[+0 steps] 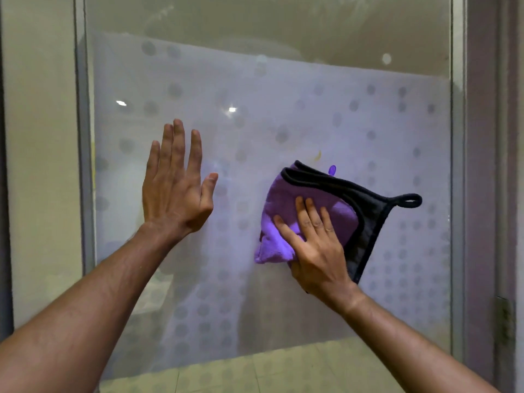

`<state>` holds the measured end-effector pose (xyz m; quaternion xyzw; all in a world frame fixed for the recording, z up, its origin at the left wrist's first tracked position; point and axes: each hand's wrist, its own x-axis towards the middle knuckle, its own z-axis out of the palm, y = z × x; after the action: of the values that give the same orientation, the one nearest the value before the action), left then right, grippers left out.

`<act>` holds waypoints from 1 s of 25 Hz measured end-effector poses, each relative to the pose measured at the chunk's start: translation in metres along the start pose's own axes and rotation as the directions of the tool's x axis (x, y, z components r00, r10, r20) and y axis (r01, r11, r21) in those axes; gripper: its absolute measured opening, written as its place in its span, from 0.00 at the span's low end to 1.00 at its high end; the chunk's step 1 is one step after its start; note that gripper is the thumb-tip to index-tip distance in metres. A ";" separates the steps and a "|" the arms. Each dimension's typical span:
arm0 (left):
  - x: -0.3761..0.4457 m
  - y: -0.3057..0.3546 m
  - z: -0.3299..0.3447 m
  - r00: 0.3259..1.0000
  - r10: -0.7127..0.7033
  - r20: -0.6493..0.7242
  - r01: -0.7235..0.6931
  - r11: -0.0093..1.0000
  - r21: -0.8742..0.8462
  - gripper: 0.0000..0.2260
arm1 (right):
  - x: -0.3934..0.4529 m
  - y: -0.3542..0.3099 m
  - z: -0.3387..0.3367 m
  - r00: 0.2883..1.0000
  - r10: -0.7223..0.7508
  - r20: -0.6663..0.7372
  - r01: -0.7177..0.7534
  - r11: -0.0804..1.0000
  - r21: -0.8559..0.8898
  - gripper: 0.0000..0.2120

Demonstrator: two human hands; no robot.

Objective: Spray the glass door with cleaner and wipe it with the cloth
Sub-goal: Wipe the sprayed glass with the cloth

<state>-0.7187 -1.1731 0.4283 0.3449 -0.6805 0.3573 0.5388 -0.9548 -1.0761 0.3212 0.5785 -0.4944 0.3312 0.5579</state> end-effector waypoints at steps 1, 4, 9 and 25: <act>0.000 -0.001 -0.001 1.000 0.000 0.006 0.000 1.000 0.002 0.33 | 0.001 0.004 0.000 0.992 0.114 -0.045 -0.114 0.993 0.010 0.34; -0.001 -0.001 0.000 1.000 -0.002 0.003 0.002 1.000 0.009 0.33 | 0.015 0.022 0.001 0.843 0.521 -0.131 -0.505 0.852 0.140 0.35; -0.001 0.001 0.004 1.000 0.002 -0.027 -0.002 1.000 0.019 0.33 | 0.055 0.032 0.005 0.755 0.643 -0.131 -0.605 0.760 0.237 0.31; -0.001 -0.001 0.003 1.000 0.002 -0.023 -0.002 1.000 0.012 0.33 | 0.060 0.047 -0.007 0.837 0.534 -0.119 -0.491 0.829 0.266 0.27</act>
<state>-0.7193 -1.1765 0.4268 0.3435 -0.6723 0.3659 0.5441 -0.9802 -1.0767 0.3932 0.4492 -0.5363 0.5758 0.4231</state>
